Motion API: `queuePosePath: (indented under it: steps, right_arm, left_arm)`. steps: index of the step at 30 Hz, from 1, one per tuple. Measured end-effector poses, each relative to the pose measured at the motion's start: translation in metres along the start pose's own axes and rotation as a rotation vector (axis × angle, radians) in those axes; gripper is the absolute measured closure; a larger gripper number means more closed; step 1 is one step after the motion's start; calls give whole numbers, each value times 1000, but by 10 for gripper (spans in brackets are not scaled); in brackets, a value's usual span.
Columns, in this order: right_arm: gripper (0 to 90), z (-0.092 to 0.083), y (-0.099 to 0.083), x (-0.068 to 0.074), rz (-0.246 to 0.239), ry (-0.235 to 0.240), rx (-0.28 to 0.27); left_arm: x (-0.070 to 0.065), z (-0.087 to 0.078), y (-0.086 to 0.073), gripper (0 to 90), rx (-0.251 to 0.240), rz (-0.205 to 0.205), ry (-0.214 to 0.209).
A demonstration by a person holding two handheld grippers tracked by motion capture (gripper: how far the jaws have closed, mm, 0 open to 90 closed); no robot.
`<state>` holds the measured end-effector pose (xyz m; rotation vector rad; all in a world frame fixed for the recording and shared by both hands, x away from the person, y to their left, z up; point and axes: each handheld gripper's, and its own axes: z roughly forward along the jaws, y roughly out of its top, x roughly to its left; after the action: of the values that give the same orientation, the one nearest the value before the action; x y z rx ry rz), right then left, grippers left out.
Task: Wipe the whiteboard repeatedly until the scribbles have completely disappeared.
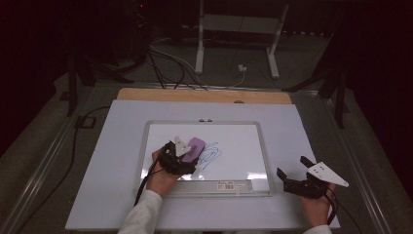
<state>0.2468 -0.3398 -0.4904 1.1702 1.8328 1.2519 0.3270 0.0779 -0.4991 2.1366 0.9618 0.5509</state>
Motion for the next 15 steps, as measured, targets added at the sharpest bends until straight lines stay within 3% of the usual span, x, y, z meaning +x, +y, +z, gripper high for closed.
queuePosePath:
  steps: [5,7,13,15]
  right_arm:
    - [4,0,0,0,2,0,0]
    - [4,0,0,0,2,1,0]
    - [4,0,0,-1,4,1,1]
    - [4,0,0,-1,3,2,2]
  left_arm:
    - [-4,9,2,231,27,3,-9]
    - [-6,13,2,266,48,13,8]
    - [-3,14,2,404,55,5,6]
    - [-2,14,2,410,60,3,4]
